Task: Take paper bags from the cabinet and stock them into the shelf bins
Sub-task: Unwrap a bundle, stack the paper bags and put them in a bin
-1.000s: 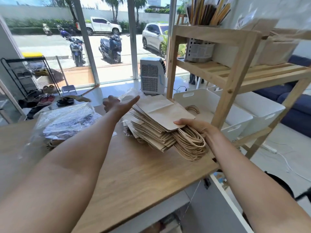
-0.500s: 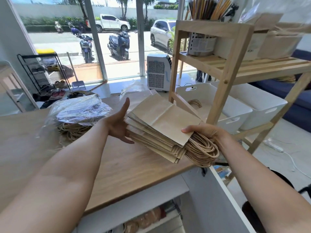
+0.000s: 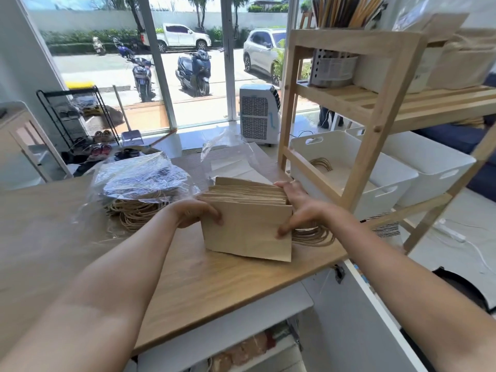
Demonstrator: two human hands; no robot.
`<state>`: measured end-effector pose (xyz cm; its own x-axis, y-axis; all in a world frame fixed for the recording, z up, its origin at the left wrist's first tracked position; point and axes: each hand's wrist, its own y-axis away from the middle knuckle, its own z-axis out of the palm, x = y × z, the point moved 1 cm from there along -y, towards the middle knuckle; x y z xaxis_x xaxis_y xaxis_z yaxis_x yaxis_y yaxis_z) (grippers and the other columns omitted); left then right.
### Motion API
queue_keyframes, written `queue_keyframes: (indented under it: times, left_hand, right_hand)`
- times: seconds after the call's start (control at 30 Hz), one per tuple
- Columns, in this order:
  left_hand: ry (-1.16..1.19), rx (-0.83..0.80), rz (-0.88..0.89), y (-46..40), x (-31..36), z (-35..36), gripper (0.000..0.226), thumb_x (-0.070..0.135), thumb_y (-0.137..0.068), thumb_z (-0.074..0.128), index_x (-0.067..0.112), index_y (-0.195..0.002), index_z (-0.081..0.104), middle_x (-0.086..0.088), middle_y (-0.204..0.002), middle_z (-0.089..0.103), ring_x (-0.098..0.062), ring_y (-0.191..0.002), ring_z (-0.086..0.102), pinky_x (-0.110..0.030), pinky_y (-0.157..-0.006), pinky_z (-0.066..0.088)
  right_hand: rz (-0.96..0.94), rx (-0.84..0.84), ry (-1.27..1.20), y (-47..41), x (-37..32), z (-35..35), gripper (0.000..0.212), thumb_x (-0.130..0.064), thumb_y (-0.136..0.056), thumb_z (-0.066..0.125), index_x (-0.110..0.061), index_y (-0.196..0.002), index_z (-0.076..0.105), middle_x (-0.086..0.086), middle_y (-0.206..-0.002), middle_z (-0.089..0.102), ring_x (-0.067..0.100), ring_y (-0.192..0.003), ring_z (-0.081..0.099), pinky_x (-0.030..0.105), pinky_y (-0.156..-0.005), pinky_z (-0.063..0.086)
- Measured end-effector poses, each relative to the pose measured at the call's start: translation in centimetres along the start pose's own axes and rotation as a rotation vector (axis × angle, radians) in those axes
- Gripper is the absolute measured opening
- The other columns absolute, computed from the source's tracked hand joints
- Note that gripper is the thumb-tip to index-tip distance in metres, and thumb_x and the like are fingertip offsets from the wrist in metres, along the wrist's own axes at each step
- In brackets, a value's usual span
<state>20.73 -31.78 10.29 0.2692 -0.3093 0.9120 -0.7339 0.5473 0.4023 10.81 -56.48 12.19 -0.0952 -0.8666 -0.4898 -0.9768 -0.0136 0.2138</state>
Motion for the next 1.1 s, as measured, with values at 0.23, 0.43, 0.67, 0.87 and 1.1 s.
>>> queue_keyframes:
  times: [0.23, 0.43, 0.67, 0.87, 1.1]
  left_hand:
    - [-0.149, 0.011, -0.007, 0.2, -1.4, -0.1, 0.097, -0.007, -0.035, 0.081, 0.011, -0.127, 0.051, -0.011, -0.112, 0.067, -0.024, -0.104, 0.064, -0.034, -0.079, 0.059]
    - [-0.233, 0.003, -0.016, 0.3, -1.6, 1.0, 0.094, -0.004, -0.037, 0.084, 0.016, -0.124, 0.053, -0.01, -0.118, 0.065, -0.025, -0.111, 0.062, -0.043, -0.088, 0.057]
    - [-0.272, 0.097, 0.002, 1.0, -0.5, 1.0, 0.098, -0.001, -0.029, 0.084, 0.018, -0.12, 0.053, -0.004, -0.101, 0.065, -0.023, -0.1, 0.062, -0.034, -0.081, 0.055]
    - [-0.341, 0.303, 0.089, 0.9, -0.2, 0.1, 0.08, -0.011, -0.061, 0.082, 0.017, -0.127, 0.048, -0.004, -0.099, 0.058, -0.021, -0.102, 0.052, -0.027, -0.084, 0.044]
    - [-0.459, 0.247, 0.126, 1.6, -1.5, -1.4, 0.071, -0.011, -0.056, 0.085, 0.014, -0.118, 0.061, -0.001, -0.097, 0.067, -0.021, -0.1, 0.062, -0.026, -0.078, 0.051]
  right_hand:
    - [0.008, 0.088, -0.026, 1.7, 2.0, 1.4, 0.15, -0.06, -0.048, 0.085, -0.045, -0.141, -0.032, 0.001, -0.16, -0.011, 0.029, -0.148, 0.002, 0.05, -0.118, 0.012]
    - [0.221, -0.009, 0.012, 1.8, 3.9, 2.0, 0.154, -0.073, -0.041, 0.078, -0.023, -0.15, -0.019, 0.005, -0.162, -0.004, 0.027, -0.149, -0.002, 0.049, -0.121, 0.009]
    - [0.196, 0.107, 0.07, 1.8, 2.8, 1.5, 0.118, -0.071, -0.045, 0.078, -0.021, -0.138, 0.026, 0.0, -0.141, 0.019, 0.026, -0.135, 0.019, 0.043, -0.113, 0.025]
    - [0.122, 0.256, 0.036, 1.1, 1.7, 1.4, 0.108, -0.068, -0.045, 0.08, -0.025, -0.13, 0.029, 0.006, -0.115, 0.032, 0.028, -0.121, 0.032, 0.038, -0.103, 0.032]
    - [-0.009, 0.239, 0.156, 1.9, 1.1, 2.0, 0.124, -0.085, -0.036, 0.064, -0.026, -0.14, 0.03, 0.009, -0.14, 0.036, 0.026, -0.14, 0.019, 0.039, -0.115, 0.008]
